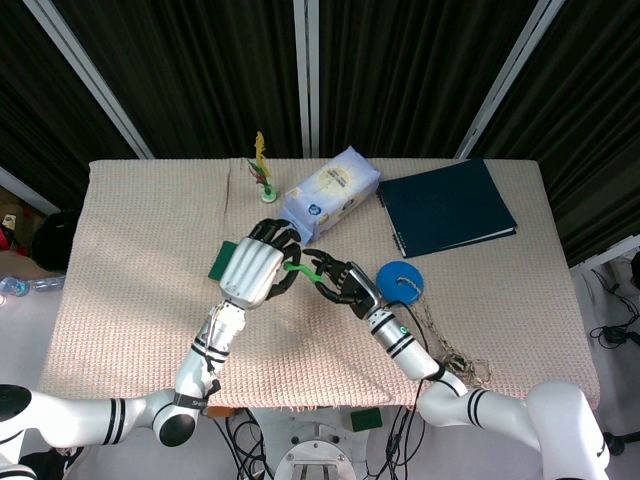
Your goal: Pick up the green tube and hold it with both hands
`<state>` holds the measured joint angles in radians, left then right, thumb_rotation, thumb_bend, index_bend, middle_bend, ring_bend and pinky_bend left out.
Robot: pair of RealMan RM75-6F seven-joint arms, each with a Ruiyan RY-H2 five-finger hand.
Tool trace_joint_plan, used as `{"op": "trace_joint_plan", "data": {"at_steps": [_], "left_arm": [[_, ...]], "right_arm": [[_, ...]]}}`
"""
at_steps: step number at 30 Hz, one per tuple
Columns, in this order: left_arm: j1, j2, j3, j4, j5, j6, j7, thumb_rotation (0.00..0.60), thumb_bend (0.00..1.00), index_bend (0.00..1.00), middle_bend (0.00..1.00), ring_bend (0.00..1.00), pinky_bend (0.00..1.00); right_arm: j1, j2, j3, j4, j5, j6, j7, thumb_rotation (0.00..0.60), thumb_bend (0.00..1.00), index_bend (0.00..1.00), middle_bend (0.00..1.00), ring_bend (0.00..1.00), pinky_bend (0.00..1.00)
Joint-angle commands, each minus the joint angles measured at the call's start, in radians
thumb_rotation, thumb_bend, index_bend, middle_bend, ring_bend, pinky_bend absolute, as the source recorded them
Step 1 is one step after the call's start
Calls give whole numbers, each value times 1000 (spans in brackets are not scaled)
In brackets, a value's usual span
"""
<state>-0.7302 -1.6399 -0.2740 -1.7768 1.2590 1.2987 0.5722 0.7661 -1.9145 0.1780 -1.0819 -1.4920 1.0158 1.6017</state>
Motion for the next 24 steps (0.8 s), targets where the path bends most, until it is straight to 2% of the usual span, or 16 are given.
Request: {"op": "trace_joint_plan", "data": {"at_steps": [1,9,18,24], "left_arm": [[4,2,3,-3,-4,-5,-20,600,388,589,359,224,236],[11,-6,12,19,10,-6,-71,600,388,589,359,224,236],[23,-24,25,58,39,3,-134,600,388,589,359,224,236],[31,-34,30,82,42,-2,-171,600,388,594,359,224,236]], "right_arm": [[-18,-4,10,-10,18,27,-97,600,375,594,139,0,0],[-61,6,30,-81,60,73,-310,600,376,607,132,0,0],[-108,-13,58,-112,93,159,-578,600,383,607,116,0,0],[-122,0,63,-141,97,175,-695,600,383,607,114,0,0]]}}
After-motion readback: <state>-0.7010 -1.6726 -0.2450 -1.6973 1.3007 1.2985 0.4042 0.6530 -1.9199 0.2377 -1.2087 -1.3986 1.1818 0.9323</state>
